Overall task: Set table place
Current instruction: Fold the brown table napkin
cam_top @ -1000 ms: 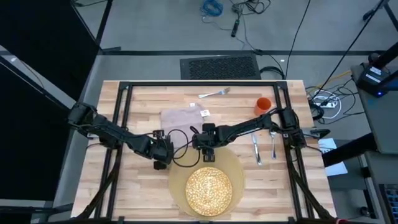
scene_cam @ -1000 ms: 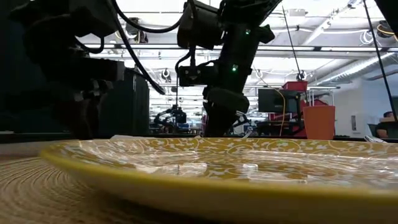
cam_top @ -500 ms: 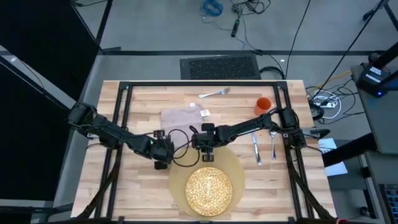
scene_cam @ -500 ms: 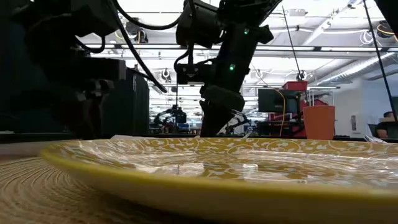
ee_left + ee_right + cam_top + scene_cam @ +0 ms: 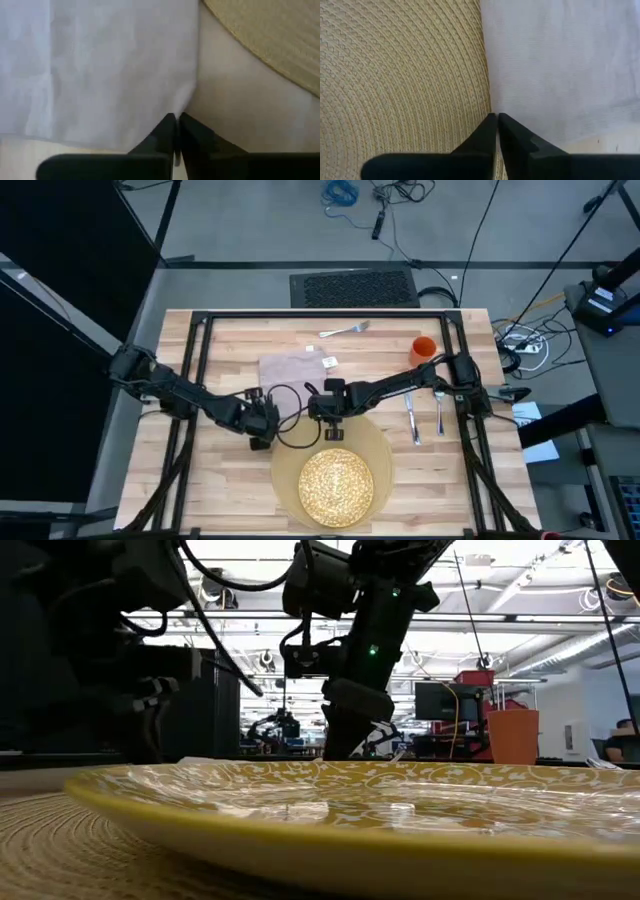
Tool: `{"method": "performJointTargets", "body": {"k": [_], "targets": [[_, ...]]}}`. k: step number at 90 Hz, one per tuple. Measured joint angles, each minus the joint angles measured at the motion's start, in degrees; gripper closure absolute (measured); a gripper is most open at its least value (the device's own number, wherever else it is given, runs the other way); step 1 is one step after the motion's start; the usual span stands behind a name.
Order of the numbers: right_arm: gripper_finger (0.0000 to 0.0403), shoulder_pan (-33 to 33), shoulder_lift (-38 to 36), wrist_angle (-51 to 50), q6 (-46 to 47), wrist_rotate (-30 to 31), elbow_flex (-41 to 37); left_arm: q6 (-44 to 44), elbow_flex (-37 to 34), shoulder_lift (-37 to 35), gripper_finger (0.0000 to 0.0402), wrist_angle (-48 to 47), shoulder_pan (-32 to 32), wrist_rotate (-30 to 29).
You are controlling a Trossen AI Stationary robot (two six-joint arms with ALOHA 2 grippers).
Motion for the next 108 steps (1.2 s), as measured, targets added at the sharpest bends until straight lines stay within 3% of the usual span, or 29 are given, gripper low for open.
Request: {"method": "performJointTargets", "body": {"k": [23, 42, 71, 91, 108], "targets": [[0.0403, 0.0, -0.04, -2.35, -1.06, 0.66, 1.1, 0.12, 2.52, -0.32, 0.0401, -0.78, -0.28, -1.01], [0.0403, 0.0, -0.24, -11.72, -1.57, 7.06, 7.09, 0.08, 6.69, -0.33, 0.0401, -7.62, -0.8, -4.65], [0.0403, 2.59, -0.26, -25.11, -1.84, 19.19, 19.34, -0.64, 17.37, -0.79, 0.0401, -17.17, -4.14, -12.99], [0.0403, 6.65, -0.26, -40.67, 2.13, 27.47, 31.0, -4.67, 26.59, -0.81, 0.0401, -28.06, -7.26, -18.81], [0.0403, 9.54, -0.35, -50.73, 7.91, 28.65, 39.45, -6.41, 32.39, -0.81, 0.0401, -32.1, -9.43, -19.18]]}}
